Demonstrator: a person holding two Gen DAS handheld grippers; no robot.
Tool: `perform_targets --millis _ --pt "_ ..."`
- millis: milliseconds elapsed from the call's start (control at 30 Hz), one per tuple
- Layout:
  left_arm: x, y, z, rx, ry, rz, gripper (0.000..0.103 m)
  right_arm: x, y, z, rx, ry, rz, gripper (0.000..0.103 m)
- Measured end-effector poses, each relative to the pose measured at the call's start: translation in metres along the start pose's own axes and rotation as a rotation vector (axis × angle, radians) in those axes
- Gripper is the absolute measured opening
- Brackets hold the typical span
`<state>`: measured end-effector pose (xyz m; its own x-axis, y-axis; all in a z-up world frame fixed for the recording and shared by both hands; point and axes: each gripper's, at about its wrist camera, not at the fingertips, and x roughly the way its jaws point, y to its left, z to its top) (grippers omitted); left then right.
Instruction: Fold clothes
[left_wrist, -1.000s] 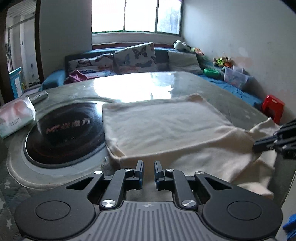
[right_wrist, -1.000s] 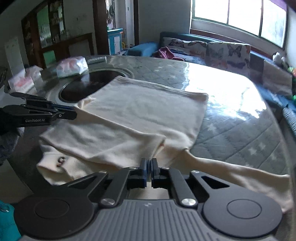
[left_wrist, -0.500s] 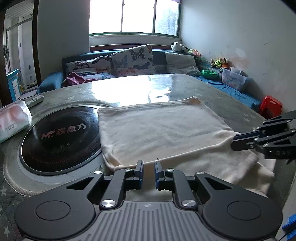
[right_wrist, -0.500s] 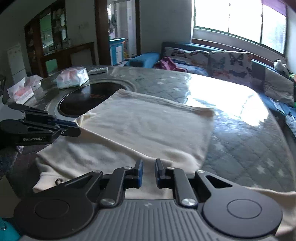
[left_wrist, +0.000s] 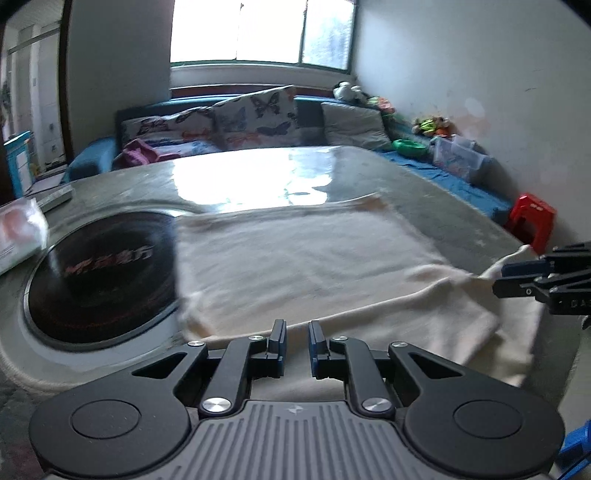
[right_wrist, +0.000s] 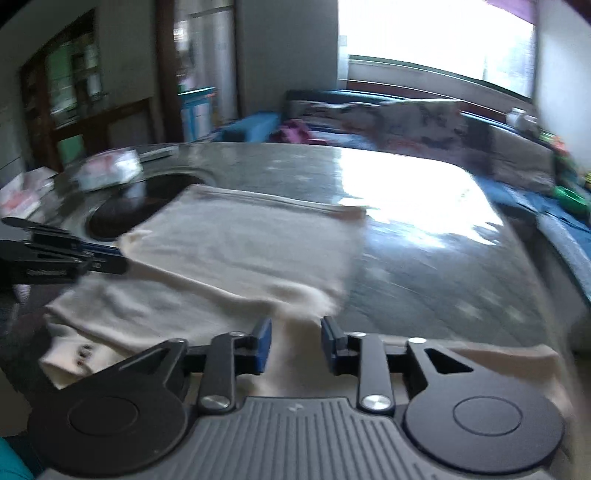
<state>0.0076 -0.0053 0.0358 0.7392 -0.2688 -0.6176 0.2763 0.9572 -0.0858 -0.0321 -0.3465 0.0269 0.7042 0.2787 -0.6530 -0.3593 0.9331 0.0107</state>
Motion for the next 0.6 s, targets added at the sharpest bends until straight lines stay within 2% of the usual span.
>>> perform_targets --millis 200,333,600 --pt "0.005 -0.033 0.006 0.041 -0.006 -0.086 0.015 -0.022 -0.055 -0.030 0.152 0.016 -0.176 0.033" --pt "0.013 -0.056 0.008 0.073 0.008 -0.133 0.015 -0.031 -0.090 -0.045 0.248 0.010 -0.262 0.033" --pt "0.026 -0.090 0.007 0.129 0.040 -0.181 0.016 -0.028 -0.134 -0.062 0.418 -0.021 -0.336 0.033"
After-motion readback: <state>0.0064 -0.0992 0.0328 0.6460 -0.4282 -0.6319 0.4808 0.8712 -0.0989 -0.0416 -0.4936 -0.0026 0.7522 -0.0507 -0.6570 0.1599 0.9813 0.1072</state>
